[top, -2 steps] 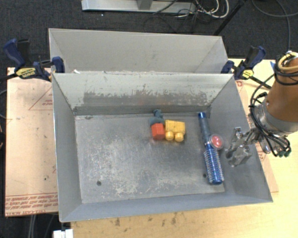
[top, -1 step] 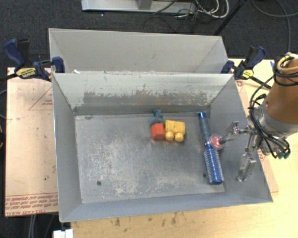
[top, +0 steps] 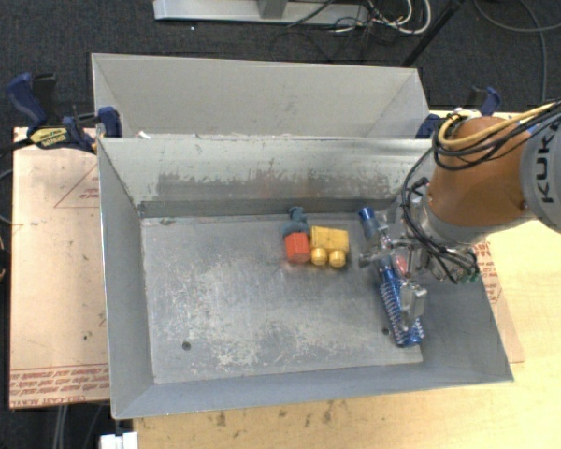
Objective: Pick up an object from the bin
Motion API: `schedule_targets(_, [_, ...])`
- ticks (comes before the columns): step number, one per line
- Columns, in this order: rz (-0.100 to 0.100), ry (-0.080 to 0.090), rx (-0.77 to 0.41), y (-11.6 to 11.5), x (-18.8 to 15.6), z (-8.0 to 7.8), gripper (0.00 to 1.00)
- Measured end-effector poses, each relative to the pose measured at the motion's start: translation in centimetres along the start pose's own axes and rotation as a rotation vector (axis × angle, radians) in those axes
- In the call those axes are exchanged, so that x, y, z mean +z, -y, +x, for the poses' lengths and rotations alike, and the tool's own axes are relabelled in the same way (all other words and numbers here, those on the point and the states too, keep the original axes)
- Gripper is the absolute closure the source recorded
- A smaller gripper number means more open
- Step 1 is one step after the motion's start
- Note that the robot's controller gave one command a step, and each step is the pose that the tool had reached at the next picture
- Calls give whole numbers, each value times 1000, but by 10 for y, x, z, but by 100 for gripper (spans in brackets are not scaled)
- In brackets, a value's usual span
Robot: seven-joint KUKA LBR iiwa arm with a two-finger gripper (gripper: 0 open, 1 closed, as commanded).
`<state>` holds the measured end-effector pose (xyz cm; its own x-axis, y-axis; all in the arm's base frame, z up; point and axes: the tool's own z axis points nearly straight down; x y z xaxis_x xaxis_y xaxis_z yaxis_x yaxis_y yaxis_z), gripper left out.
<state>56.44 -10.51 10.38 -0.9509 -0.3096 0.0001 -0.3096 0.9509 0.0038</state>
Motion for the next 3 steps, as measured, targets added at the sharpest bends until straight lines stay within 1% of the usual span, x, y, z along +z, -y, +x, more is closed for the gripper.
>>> schedule_targets(1, [5,7,-256,49,-4,-3,0])
schedule_targets(2, [-8,6,-650,28,22,-39,0])
schedule_targets(3, [0,4,-650,32,23,-37,100])
